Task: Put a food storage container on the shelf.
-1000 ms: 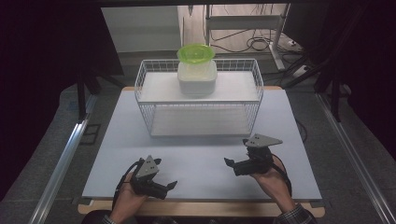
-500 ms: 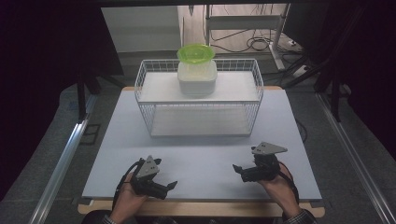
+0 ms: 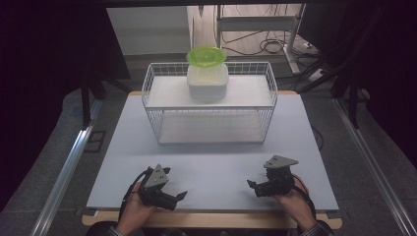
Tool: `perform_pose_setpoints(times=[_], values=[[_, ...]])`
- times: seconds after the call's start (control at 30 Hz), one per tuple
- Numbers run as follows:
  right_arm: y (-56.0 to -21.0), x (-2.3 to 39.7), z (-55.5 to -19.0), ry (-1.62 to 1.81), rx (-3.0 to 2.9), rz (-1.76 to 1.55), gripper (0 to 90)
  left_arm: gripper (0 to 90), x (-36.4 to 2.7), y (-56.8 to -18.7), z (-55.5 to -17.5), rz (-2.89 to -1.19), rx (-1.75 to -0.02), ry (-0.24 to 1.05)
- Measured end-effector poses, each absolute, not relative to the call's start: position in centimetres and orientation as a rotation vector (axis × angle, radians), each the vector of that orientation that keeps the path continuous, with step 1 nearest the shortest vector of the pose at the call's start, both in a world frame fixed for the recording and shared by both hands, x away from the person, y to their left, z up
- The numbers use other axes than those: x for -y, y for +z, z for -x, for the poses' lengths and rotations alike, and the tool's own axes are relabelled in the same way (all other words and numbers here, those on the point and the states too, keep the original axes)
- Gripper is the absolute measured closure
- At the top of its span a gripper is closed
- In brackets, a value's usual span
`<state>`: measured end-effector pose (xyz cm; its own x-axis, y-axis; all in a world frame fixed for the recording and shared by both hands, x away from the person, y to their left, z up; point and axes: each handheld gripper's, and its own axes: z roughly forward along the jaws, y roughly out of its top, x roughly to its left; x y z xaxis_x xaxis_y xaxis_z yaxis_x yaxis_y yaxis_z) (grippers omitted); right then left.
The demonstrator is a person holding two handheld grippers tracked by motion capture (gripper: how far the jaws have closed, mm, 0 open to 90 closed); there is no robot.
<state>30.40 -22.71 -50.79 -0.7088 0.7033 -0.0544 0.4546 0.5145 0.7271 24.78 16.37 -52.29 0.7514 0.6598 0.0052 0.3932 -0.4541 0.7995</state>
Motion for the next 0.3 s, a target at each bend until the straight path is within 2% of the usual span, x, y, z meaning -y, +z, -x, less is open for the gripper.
perform_pose_setpoints(times=[0.3], values=[[-51.07, 22.54, -30.43, 0.978, -2.430, -0.959, 1.5, 1.2, -16.30, -52.31, -24.82, -2.100, -0.790, 0.401]])
